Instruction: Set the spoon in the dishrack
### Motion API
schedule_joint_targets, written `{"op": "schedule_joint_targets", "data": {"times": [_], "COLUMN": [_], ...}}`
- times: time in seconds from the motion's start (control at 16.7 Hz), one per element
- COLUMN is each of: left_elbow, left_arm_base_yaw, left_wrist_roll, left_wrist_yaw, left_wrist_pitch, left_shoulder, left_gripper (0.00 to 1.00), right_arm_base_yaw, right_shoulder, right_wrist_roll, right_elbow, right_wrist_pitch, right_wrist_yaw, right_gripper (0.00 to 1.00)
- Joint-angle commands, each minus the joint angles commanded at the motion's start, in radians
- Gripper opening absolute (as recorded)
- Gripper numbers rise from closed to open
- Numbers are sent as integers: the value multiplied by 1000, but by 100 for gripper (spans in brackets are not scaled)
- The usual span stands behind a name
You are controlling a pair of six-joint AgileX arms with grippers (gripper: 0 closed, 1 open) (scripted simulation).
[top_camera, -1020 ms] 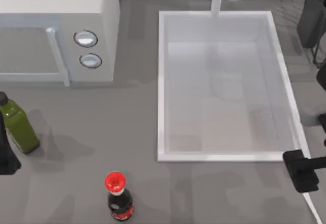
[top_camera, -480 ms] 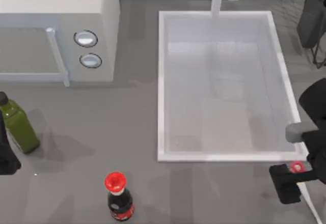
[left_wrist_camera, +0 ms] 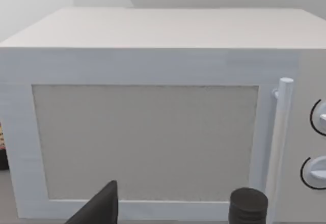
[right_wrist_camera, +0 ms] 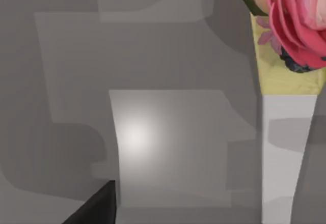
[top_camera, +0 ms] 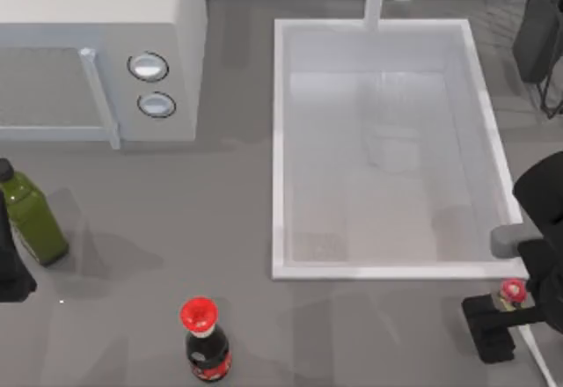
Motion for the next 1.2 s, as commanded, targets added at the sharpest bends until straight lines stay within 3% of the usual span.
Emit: {"op": "schedule_joint_targets", "data": {"times": [0.06,0.84,1.2], "left_elbow": [0,0,0], "left_arm_base_yaw": [0,0,0], "left_wrist_roll": [0,0,0], "left_wrist_yaw": [0,0,0], "left_wrist_pitch": [0,0,0], "left_shoulder": [0,0,0], "left_gripper": [100,100,100], "right_arm_base_yaw": [0,0,0], "right_shoulder": [0,0,0], "right_wrist_roll": [0,0,0], "right_elbow": [0,0,0], "right_wrist_pitch": [0,0,0], "right_wrist_yaw": [0,0,0], "right_gripper": [100,2,0]}}
